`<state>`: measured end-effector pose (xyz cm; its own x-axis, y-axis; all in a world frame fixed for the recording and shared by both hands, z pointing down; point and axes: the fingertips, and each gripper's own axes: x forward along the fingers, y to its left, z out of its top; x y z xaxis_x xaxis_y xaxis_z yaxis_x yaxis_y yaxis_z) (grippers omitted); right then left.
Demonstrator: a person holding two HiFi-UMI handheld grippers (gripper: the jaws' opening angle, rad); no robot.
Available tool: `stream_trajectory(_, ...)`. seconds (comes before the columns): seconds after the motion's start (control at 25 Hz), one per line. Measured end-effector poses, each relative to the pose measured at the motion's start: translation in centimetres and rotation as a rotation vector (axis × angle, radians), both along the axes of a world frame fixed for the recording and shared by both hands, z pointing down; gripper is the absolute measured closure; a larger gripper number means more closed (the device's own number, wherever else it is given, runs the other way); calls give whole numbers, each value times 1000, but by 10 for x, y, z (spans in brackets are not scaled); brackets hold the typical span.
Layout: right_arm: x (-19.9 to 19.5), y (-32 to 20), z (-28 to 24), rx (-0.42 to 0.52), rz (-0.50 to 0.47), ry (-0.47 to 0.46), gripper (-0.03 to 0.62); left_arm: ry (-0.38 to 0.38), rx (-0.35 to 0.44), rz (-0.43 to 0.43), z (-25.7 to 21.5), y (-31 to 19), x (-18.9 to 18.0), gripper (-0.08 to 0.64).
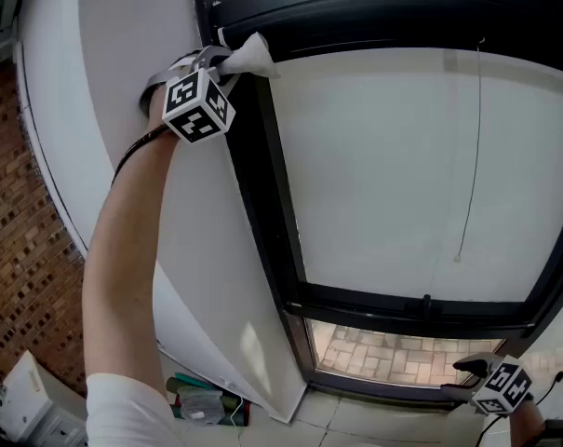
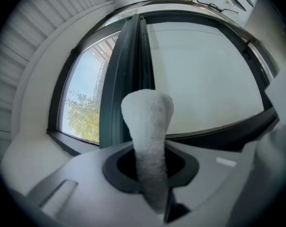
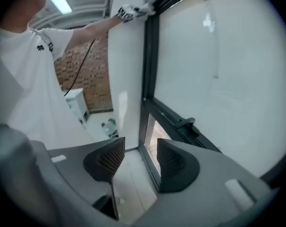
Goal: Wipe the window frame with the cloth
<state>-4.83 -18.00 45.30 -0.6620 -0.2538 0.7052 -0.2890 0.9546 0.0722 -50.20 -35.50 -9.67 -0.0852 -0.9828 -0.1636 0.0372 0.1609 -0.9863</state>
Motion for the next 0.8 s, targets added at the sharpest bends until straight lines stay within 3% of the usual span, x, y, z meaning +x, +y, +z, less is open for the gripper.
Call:
stream_trajectory(0.12, -31, -2, -13, 5, -225, 262, 407, -77, -15, -23, 7, -9, 2, 471)
stream_trajectory(0.24, -65, -4, -32, 40, -370, 410, 411, -138, -34, -47, 15, -17, 4, 470)
stream_trajectory(0.48, -119, 3, -47, 89, -470, 384, 414, -201, -93, -57, 45, -21, 7, 471)
stream_trajectory(0.8, -110, -5, -22, 75, -446, 385, 415, -192, -167, -53, 118, -22, 10, 471)
